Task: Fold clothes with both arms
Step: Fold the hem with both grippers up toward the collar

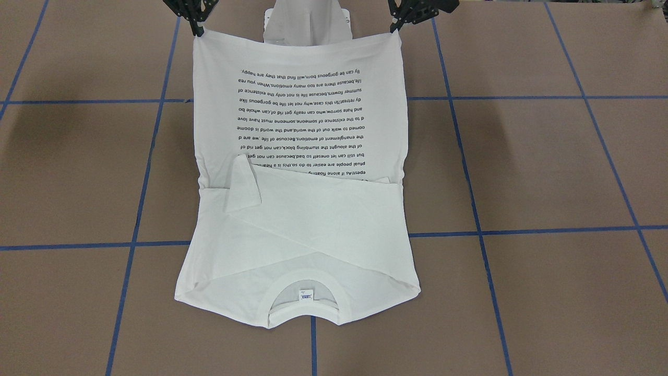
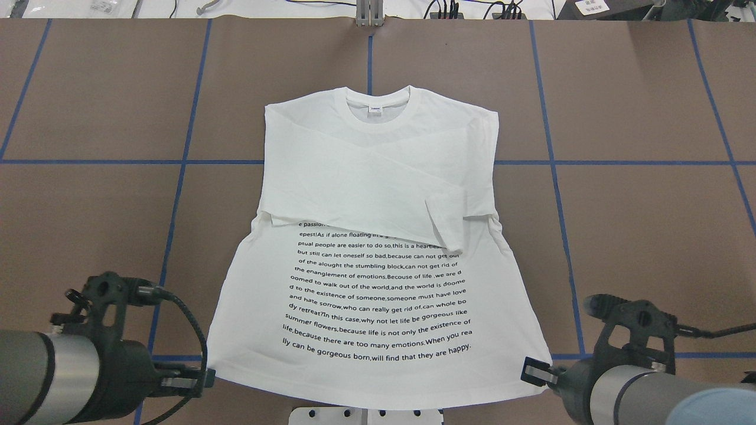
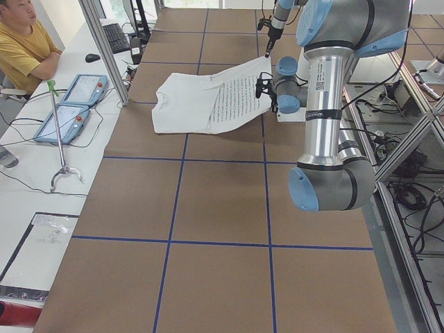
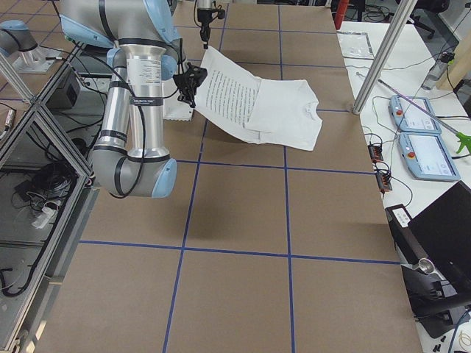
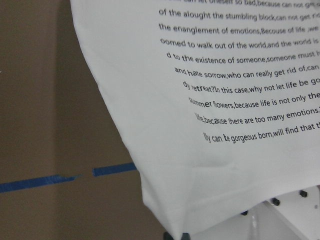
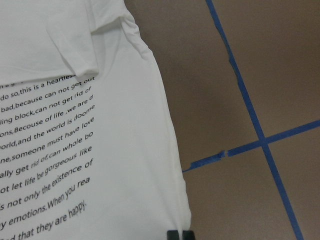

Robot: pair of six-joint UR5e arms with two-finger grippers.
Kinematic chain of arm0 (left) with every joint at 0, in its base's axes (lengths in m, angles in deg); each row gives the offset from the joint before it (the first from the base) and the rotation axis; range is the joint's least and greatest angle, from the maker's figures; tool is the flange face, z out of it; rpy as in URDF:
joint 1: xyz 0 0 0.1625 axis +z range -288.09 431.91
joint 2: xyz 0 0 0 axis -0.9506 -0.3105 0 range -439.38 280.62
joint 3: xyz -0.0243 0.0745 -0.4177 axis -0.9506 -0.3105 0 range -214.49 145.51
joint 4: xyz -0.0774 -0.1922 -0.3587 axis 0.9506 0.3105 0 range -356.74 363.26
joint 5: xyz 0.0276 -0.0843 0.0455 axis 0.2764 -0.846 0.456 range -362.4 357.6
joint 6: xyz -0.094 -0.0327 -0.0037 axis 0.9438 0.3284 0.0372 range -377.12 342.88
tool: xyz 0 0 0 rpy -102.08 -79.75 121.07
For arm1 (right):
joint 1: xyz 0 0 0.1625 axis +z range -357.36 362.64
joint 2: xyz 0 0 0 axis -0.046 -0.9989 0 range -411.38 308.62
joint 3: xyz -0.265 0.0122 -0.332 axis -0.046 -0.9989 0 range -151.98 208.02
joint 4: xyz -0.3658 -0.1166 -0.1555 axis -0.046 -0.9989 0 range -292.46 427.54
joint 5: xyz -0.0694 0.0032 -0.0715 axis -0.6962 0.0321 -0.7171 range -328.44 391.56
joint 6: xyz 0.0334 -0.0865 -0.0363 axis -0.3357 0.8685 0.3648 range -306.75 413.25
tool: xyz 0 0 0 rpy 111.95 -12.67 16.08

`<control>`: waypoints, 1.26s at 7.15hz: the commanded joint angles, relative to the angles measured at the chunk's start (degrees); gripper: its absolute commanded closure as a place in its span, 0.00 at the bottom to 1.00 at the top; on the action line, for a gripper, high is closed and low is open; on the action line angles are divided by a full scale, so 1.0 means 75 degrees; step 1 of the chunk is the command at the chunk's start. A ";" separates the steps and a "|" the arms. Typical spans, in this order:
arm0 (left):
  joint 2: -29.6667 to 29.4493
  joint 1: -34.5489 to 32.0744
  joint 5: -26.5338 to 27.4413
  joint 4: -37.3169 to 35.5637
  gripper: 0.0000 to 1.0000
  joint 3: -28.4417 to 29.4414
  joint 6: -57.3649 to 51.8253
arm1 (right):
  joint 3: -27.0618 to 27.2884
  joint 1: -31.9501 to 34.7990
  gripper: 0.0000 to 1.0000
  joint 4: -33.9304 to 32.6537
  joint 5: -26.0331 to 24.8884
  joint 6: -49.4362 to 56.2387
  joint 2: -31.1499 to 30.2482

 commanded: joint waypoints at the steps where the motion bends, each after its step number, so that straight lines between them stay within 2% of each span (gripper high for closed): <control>1: -0.1316 -0.1090 -0.0672 -0.1948 1.00 -0.0573 -0.0786 | 0.0316 0.1100 1.00 -0.1520 0.0864 0.0726 0.1433; 2: -0.2125 -0.1525 -0.0673 -0.2593 1.00 -0.0164 -0.1302 | 0.0234 0.1639 1.00 -0.1618 0.0924 0.1232 0.1718; 3: -0.2725 -0.2260 -0.0661 -0.2832 1.00 0.0605 -0.1956 | 0.0025 0.2329 1.00 -0.1619 0.1168 0.1735 0.1918; 5: -0.3373 -0.3668 -0.0731 -0.2730 1.00 0.1978 -0.3458 | -0.1213 0.4167 1.00 -0.1549 0.2151 0.2908 0.2608; 6: -0.3654 -0.3918 -0.0720 -0.2624 1.00 0.2529 -0.3556 | -0.1881 0.4639 1.00 -0.1410 0.2167 0.3550 0.2843; 7: -0.3715 -0.4141 -0.0720 -0.2101 1.00 0.3103 -0.3568 | -0.2630 0.5085 1.00 -0.0700 0.2213 0.3975 0.2869; 8: -0.3878 -0.4259 -0.0708 -0.1516 1.00 0.3817 -0.3696 | -0.3693 0.5472 1.00 0.0374 0.2353 0.4037 0.2869; 9: -0.4297 -0.4306 -0.0685 -0.0919 1.00 0.4868 -0.3721 | -0.4759 0.5639 1.00 0.1510 0.2354 0.4072 0.2904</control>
